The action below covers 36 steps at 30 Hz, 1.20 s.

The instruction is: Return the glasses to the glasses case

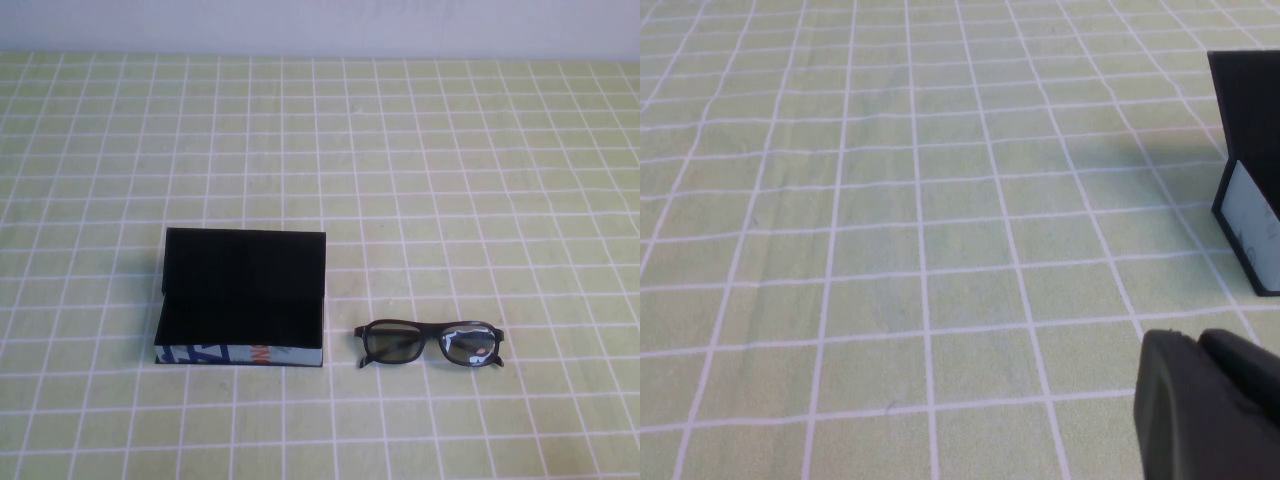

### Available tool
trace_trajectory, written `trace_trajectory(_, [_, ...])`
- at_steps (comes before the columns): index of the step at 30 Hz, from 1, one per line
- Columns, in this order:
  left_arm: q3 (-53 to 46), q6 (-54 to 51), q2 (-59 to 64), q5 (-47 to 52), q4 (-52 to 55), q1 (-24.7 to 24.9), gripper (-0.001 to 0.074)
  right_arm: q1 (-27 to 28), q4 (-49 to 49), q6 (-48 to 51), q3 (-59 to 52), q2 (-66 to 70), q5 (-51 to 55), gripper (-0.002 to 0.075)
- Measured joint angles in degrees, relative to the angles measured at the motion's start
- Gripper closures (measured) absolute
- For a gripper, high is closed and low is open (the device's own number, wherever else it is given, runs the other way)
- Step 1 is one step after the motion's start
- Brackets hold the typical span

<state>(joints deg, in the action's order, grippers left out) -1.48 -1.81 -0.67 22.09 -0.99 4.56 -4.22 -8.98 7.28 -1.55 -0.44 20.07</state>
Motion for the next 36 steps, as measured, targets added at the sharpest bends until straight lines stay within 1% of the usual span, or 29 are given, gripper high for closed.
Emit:
trace_trajectory(18, [0.0,0.0,0.0,0.0,0.0,0.0,0.0737,0.0,0.0,0.0,0.0,0.0,0.0,0.0737])
trace_trajectory(22, [0.0,0.0,0.0,0.0,0.0,0.0,0.0737,0.0,-2.2,0.0,0.0,0.0,-0.3,0.0737])
trace_trajectory(25, [0.0,0.0,0.0,0.0,0.0,0.0,0.0737,0.0,-6.5,0.0,0.0,0.0,-1.8,0.0737])
trace_trajectory(28, [0.0,0.0,0.0,0.0,0.0,0.0,0.0737,0.0,-13.6,0.0,0.0,0.0,-2.6,0.0737])
trace_trajectory(30, [0.0,0.0,0.0,0.0,0.0,0.0,0.0737,0.0,-18.9,0.0,0.0,0.0,-3.8,0.0737])
trace_trajectory(35, [0.0,0.0,0.0,0.0,0.0,0.0,0.0737,0.0,-36.4,0.0,0.0,0.0,-10.3,0.0737])
trace_trajectory(36, [0.0,0.0,0.0,0.0,0.0,0.0,0.0737,0.0,-38.7,0.0,0.0,0.0,-11.5,0.0737])
